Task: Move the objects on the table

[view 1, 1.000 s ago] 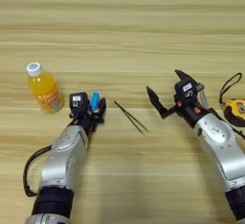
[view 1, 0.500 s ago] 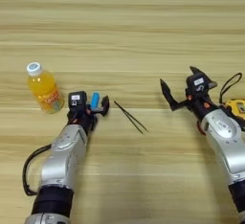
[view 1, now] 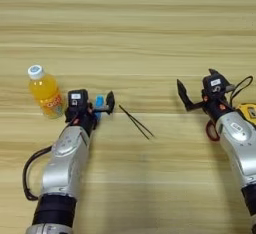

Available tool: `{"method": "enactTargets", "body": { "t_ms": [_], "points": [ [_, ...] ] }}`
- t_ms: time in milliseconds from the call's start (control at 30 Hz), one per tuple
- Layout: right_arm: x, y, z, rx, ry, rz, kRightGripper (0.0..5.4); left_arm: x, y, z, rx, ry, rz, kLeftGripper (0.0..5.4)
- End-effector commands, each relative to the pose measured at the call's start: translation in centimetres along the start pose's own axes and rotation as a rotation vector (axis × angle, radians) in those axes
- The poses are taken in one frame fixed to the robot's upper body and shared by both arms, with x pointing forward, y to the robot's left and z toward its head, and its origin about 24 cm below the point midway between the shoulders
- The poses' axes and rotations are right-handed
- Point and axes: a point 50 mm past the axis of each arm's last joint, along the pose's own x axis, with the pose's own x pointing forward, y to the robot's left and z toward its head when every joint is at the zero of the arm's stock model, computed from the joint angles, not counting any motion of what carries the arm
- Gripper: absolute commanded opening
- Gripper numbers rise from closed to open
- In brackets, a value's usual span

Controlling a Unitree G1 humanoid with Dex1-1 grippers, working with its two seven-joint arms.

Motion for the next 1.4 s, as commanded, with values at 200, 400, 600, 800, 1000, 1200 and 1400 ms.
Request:
{"method": "enactTargets", "body": {
  "t_ms": [200,400,600,800,1000,1200,1400],
  "points": [
    [0.3,-0.1,-0.1,-0.005,0.011,0.000,5.40,-0.1,-1.0,1.4,0.004,-0.110,-0.054,5.35],
    [0.4,0.1,-0.1,-0.003,0.014,0.008,5.40,-0.3,-1.8,3.1,0.073,-0.241,-0.103,5.35],
    [0.4,0.3,-0.2,-0.002,0.018,0.018,5.40,-0.9,-2.6,5.1,0.133,-0.394,-0.152,5.35],
    [0.5,0.2,-0.3,-0.001,0.019,0.020,5.40,-1.5,-2.9,6.4,0.140,-0.491,-0.173,5.35],
    [0.5,0.3,-0.3,-0.001,0.019,0.022,5.40,-2.2,-1.8,8.4,0.202,-0.603,-0.088,5.35],
    [0.5,0.3,-0.4,-0.001,0.022,0.024,5.40,-2.6,-1.0,9.2,0.267,-0.659,0.026,5.35],
    [0.5,0.3,-0.4,-0.002,0.022,0.026,5.40,-2.4,0.9,9.1,0.278,-0.626,0.141,5.35]
  ]
}}
